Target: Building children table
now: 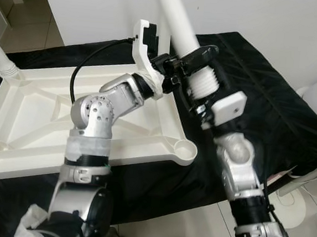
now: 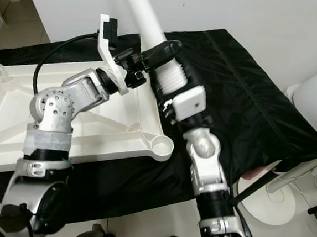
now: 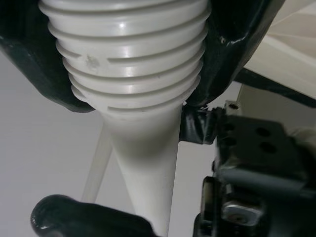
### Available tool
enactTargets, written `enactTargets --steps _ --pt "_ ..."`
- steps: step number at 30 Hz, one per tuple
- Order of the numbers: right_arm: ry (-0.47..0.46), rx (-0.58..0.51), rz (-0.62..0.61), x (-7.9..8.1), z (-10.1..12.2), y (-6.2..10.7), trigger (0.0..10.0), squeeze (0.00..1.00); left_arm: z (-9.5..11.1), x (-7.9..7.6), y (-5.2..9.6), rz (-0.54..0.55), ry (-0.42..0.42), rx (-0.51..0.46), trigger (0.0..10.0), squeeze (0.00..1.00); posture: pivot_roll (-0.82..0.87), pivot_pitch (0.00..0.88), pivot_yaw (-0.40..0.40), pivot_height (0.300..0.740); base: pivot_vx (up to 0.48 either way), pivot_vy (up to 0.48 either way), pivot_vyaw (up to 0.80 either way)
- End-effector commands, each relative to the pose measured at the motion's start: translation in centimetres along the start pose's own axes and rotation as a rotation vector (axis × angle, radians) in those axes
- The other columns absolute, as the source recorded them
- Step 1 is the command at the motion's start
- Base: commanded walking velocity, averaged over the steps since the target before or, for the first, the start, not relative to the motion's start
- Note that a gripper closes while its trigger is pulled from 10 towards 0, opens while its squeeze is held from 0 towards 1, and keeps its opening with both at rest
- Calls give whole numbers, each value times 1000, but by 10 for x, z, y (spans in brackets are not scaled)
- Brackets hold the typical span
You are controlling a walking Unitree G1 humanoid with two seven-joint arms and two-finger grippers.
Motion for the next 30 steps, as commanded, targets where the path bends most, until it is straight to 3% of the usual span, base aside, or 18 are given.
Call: enactTargets --steps 1,7,9,20,21,22,30 --pt "13 13 46 9 -2 3 10000 0 8 -5 -4 -32 -14 -7 10000 0 -153 0 106 740 0 0 0" --pt "105 59 83 19 -11 24 10000 0 19 12 -2 65 -22 -6 10000 0 -155 0 110 740 0 0 0" --pt "194 87 118 27 -16 44 10000 0 28 22 3 115 -49 9 10000 0 -155 0 109 740 0 0 0" --pt "259 121 94 27 -20 66 10000 0 30 23 6 132 -59 35 10000 0 -149 0 113 740 0 0 0" --pt "266 119 91 26 -20 66 10000 0 32 26 6 146 -36 24 2235 0 -149 0 114 740 0 0 0" --pt "272 117 88 27 -21 66 10000 0 34 29 6 162 -13 10 0 0 -148 0 114 740 0 0 0" --pt "290 89 57 31 -20 65 10000 0 48 35 8 190 74 -64 0 0 -141 0 111 740 0 0 0"
Point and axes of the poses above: a point about 5 cm out from each wrist's last joint towards the gripper, its own y axis pointing back from the gripper into the wrist, its own z axis along the axis of the wrist's last joint, x = y × z, the point moved 1 cm from there along -y, pointing out of the wrist towards the gripper, and after that the axes turned 1 degree about y, right-handed, at the moved point
